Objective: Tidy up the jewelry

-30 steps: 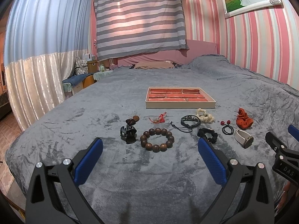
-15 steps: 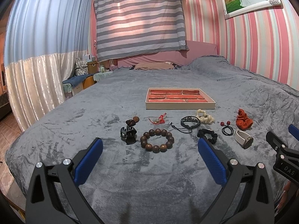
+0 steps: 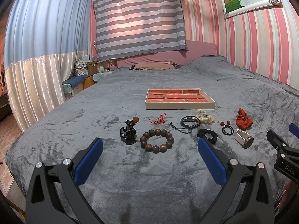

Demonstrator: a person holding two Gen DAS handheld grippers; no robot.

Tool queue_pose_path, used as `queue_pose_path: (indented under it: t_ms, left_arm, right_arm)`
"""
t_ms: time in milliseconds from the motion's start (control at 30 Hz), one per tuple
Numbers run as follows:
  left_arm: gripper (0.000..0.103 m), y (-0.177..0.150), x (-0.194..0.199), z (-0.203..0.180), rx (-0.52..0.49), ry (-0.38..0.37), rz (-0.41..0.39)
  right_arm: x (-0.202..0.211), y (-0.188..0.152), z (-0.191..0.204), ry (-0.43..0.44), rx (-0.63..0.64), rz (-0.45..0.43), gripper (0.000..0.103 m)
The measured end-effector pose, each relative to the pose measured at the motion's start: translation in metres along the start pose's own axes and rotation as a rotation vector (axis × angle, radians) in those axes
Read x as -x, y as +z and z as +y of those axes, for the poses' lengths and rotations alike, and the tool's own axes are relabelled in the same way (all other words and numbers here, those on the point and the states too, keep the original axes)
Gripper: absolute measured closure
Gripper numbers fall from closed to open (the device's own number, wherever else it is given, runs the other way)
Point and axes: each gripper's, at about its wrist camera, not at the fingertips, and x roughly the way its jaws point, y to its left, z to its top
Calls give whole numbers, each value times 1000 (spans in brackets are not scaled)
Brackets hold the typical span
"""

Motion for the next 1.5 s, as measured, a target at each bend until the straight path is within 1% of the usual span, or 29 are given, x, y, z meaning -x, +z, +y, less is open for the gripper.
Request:
queue_pose_path:
  t_ms: [300,333,467,700,867,933,1033,1200,1367,1433,1500]
  left_arm:
    - [4,0,0,1,0,-1,3]
    - [4,0,0,1,0,-1,4]
    - [4,0,-4,2,-1,0,11]
    - [4,-10,-27,8,9,9,54]
    - [4,-8,-42,10,8,13,73]
    - [4,-5,-49,12,7,6,75]
    - [4,-1,-61,13,8,-10,94]
    - [4,4,-94,16,8,-33,155]
    - [4,4,-124,11,-7,-56,212]
    - [4,3,-141,8,-15,-71,249]
    - [4,1,-154,6,-17,-86,275]
  right_arm:
    - [0,1,-2,-5,-3,10,4]
    - [-4,-4,-8,-6,-3,11,4]
    - [-11,-7,-10,-11,-4,22,4]
    - [-24,-14,-3,-9,14,39,4]
    - [-38,-10,7,-19,58,40,4]
    - [-48,-7,10,-19,72,60,4]
    - [-67,-2,13,5,61,107,4]
    - [-104,2,18,24,34,182,4]
    - [-138,0,24,42,17,270,4]
    - [-149,0,27,47,17,294,10]
    - [-160,0,29,52,21,323,18]
